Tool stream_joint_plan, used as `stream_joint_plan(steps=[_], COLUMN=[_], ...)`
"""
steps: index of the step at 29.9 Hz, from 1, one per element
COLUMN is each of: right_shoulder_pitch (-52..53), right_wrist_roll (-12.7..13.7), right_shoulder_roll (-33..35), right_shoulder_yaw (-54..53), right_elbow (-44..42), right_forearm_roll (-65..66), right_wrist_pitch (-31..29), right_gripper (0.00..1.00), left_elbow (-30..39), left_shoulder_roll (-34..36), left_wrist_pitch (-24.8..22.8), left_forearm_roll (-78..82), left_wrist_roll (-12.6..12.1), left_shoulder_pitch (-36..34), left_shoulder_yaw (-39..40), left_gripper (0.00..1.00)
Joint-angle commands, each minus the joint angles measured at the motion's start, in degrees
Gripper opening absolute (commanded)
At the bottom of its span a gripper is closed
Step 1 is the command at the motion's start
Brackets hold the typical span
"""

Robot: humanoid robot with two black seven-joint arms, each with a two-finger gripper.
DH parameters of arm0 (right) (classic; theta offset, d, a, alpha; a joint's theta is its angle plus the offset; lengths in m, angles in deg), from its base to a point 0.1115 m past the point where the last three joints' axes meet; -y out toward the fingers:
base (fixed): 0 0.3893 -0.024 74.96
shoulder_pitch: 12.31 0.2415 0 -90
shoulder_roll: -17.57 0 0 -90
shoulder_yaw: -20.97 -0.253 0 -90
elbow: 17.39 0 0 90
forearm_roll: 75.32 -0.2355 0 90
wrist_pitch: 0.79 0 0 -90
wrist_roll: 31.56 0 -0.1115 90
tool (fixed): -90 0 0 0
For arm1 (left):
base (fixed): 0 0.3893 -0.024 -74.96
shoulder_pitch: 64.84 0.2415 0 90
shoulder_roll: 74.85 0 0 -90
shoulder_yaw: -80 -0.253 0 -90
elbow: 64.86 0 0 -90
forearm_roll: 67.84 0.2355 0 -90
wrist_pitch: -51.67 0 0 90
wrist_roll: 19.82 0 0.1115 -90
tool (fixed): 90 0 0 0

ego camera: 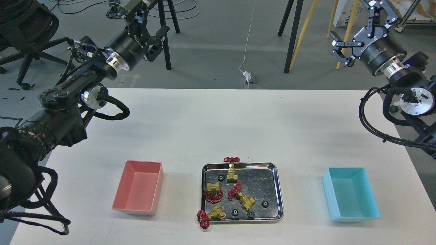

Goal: Place valve in pink box and gear in blue box
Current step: 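Move the left gripper forward and down toward the metal tray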

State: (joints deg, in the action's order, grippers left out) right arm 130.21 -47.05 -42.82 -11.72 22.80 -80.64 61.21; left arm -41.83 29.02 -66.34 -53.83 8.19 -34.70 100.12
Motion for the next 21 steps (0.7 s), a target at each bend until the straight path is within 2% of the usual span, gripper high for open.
stream_joint_plan(steps=[1,6,8,10,14,16,18,21], right_shoulder_pitch=[-0.8,-0.8,-0.2,0.5,4.6,6.2,7.2,7.5], right_wrist_roll=[-0.1,0.0,0.1,0.5,1.3,3.3,6.5,7.7], right_shoulder_roll=[-0.4,-0.5,-0.6,-0.5,-0.2,0.0,-0.2,-0.4], right_shoulder_yaw=[-0.4,-3.0,-5.5,-7.1,-7.6,-7.5,-7.9,-8.2], right_elbow=[0.0,-0.1,-0.2,-0.2,-0.2,-0.2,-0.2,0.1], right_forearm_roll=[-0.1,-0.7,-0.7,-0.7,-0.7,-0.7,-0.7,-1.1], right_wrist_pitch=[0.0,0.0,0.0,0.0,0.0,0.0,1.5,1.7], right_gripper=[1.0,1.0,1.0,1.0,1.0,1.0,1.0,1.0], left_elbow=[0.0,-0.8,-3.0,-1.9,10.5,20.2,30.7,45.3], left_shoulder_roll=[0.2,1.9,1.2,0.0,1.5,6.8,12.0,19.2], left_wrist_pitch=[0.0,0.0,0.0,0.0,0.0,0.0,0.0,0.0], left_forearm_roll=[-0.5,-0.8,-1.9,-2.4,-2.1,-1.3,3.8,15.0], left_wrist_roll=[0.0,0.0,0.0,0.0,0.0,0.0,0.0,0.0], left_shoulder_pitch=[0.4,0.5,1.4,2.7,5.8,6.2,6.2,5.3], left_shoulder_yaw=[0.5,0.7,1.8,2.9,7.6,7.8,7.7,5.9], left_gripper=[0.85,0.85,0.85,0.85,0.85,0.85,0.85,0.85])
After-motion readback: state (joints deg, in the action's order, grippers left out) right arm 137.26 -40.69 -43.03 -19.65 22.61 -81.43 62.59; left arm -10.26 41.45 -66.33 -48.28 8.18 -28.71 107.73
